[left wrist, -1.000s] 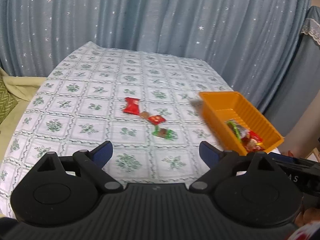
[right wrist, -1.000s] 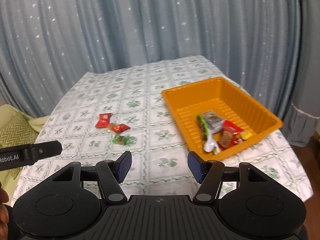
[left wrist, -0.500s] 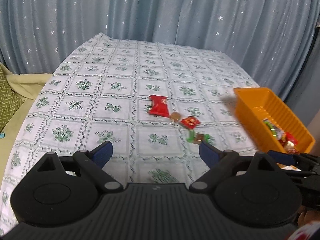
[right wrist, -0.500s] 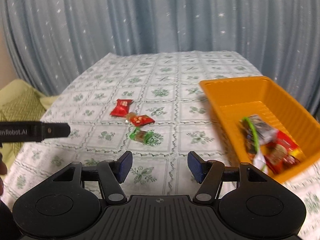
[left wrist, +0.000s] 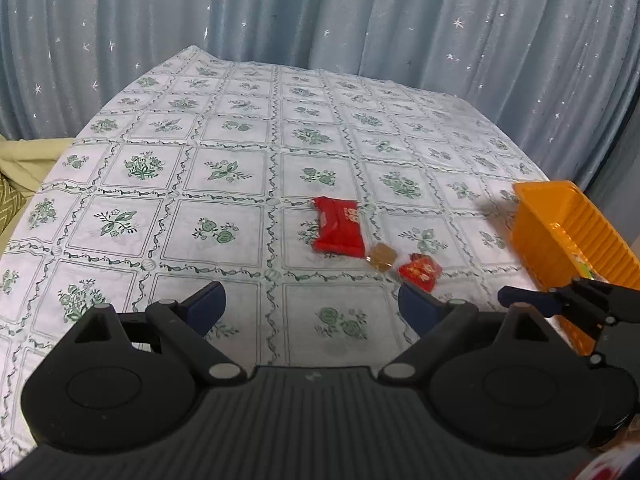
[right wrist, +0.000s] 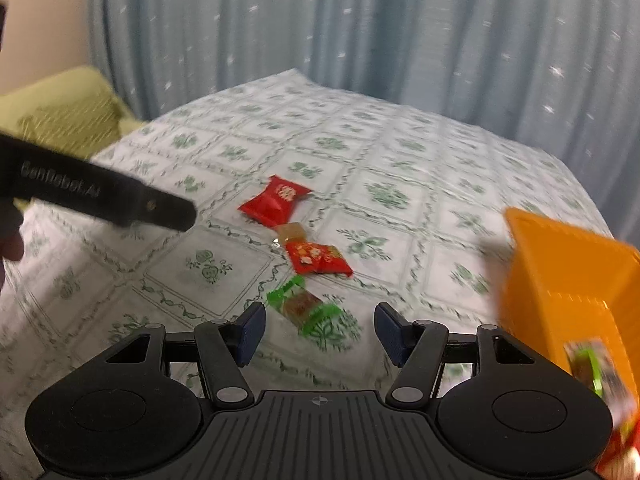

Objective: Organize snacks
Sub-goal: 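Grasp the green-wrapped candy with the right tool while the left tool grasps the red packet, then carry the green candy and red packet toward the orange tray, then open both tools to drop the snacks into the orange tray, then withdraw both open tools from the tray toward the remaining small snacks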

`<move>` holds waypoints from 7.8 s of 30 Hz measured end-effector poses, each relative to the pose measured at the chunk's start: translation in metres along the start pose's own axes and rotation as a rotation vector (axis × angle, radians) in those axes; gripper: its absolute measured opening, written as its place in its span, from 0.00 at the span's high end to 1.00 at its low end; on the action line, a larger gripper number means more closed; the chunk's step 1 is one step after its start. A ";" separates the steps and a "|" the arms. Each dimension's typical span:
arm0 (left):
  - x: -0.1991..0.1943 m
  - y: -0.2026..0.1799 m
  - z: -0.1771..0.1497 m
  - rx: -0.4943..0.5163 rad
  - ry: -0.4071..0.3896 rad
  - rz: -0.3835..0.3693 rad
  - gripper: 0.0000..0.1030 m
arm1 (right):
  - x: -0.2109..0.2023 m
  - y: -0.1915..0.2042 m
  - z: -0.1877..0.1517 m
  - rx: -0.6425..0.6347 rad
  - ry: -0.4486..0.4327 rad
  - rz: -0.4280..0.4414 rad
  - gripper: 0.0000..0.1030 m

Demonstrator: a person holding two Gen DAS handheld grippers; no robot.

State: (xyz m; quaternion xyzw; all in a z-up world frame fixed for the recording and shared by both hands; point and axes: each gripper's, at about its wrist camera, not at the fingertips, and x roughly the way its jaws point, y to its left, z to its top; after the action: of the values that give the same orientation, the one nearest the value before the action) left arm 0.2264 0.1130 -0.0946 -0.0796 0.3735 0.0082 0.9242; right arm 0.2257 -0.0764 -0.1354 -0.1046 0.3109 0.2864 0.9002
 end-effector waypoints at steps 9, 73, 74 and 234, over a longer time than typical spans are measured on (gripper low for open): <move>0.016 0.008 0.000 -0.021 0.024 -0.006 0.10 | 0.032 -0.003 0.002 -0.070 0.013 0.036 0.57; -0.057 -0.071 -0.009 0.083 -0.024 -0.023 0.77 | -0.114 -0.022 -0.016 0.441 -0.054 -0.109 0.80; -0.066 -0.073 -0.013 0.079 -0.026 -0.031 0.77 | -0.122 -0.020 -0.017 0.443 -0.057 -0.111 0.80; -0.113 -0.154 -0.032 0.016 -0.059 -0.143 0.41 | -0.240 -0.133 -0.035 0.691 -0.167 -0.260 0.26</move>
State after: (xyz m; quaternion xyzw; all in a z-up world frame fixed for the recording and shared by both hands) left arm 0.1344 -0.0388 -0.0181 -0.0985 0.3396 -0.0582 0.9336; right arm 0.1315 -0.3061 -0.0131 0.1904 0.2989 0.0558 0.9335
